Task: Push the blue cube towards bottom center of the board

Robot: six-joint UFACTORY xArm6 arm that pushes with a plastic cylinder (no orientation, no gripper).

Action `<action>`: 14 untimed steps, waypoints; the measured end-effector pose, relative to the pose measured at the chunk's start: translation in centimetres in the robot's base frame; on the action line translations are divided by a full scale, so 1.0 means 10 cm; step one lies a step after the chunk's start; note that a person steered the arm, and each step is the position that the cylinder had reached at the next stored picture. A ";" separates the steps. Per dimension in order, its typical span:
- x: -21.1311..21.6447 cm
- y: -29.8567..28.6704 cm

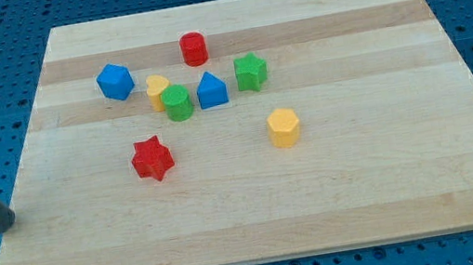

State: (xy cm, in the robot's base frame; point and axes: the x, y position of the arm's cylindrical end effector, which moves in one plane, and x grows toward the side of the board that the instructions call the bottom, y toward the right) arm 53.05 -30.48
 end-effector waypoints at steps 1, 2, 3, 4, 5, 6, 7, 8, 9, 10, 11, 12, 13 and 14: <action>-0.74 0.10; -1.72 0.11; -2.19 0.10; -2.20 0.12; -2.17 0.39; -2.07 0.76; -2.02 1.13; -1.90 1.26; -1.70 1.42; -1.36 1.59; -1.31 1.57; -1.55 1.48; -1.62 1.59; -1.39 1.83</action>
State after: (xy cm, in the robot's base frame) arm 39.13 -12.23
